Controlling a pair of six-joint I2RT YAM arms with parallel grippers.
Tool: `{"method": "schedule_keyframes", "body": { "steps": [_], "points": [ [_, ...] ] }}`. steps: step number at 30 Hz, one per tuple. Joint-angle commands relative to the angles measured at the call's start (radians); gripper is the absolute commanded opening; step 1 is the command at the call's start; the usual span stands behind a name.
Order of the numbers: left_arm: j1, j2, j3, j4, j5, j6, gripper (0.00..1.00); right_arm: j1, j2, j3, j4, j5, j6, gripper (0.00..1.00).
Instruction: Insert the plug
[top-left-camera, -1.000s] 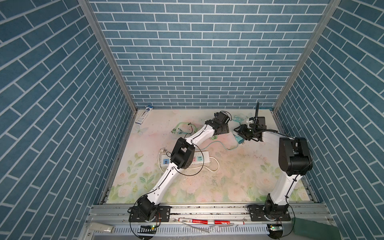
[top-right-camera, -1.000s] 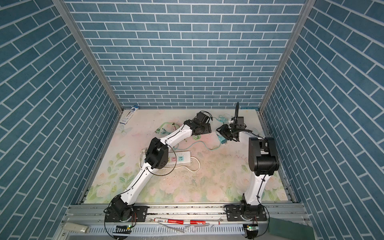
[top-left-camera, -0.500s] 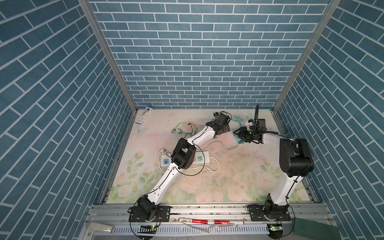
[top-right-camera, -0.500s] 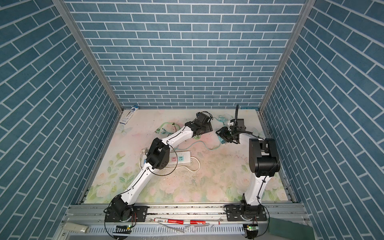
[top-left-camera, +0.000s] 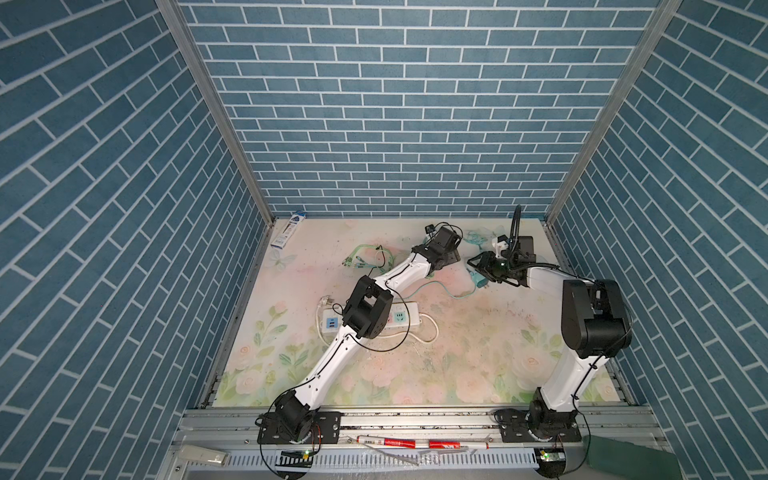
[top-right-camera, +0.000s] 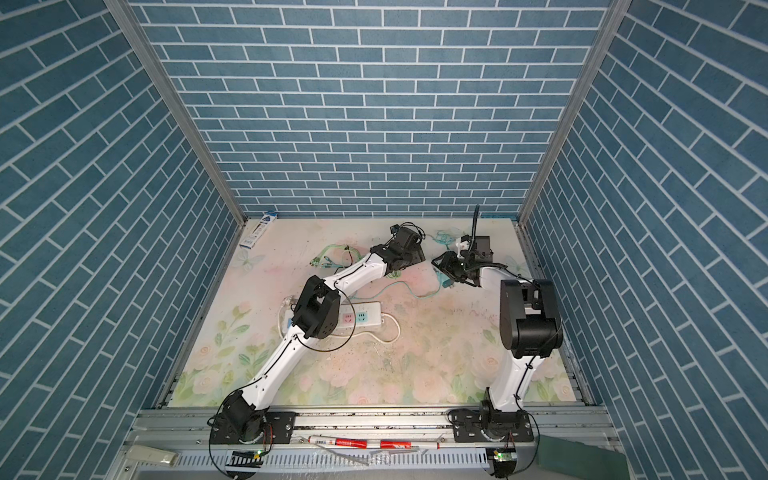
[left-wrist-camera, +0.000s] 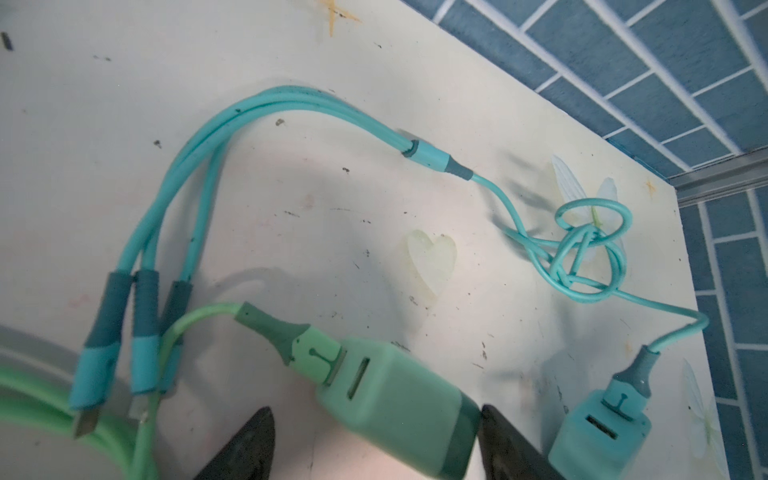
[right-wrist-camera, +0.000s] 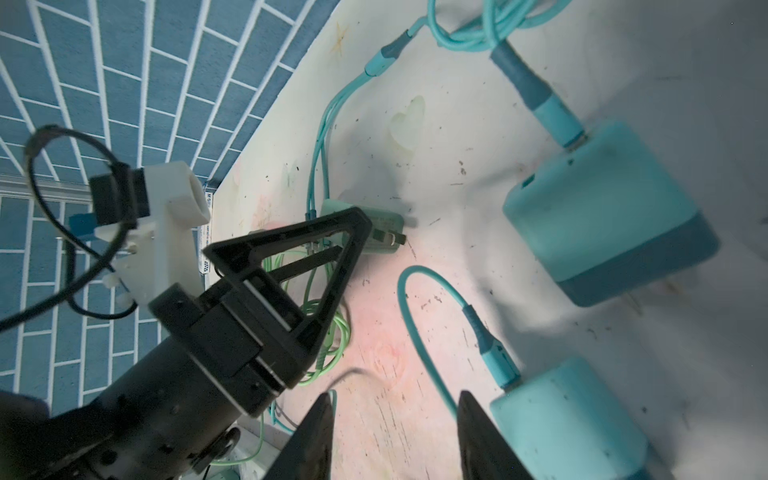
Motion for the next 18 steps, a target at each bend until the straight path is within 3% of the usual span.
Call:
{"method": "schedule_keyframes", "body": {
  "steps": [1, 7, 18],
  "points": [
    [-0.007, 0.016, 0.036, -0.065, -0.048, -0.034, 0.77, -0.004, -0.036, -0.035, 0.019, -0.016, -0.031, 0.48],
    [-0.005, -0.011, 0.010, -0.154, -0.105, -0.059, 0.77, -0.003, -0.044, -0.041, 0.032, -0.021, -0.031, 0.48],
    [0.020, -0.129, -0.224, -0.065, -0.133, -0.108, 0.74, -0.003, -0.046, -0.050, 0.066, -0.044, -0.026, 0.46]
  ]
}}
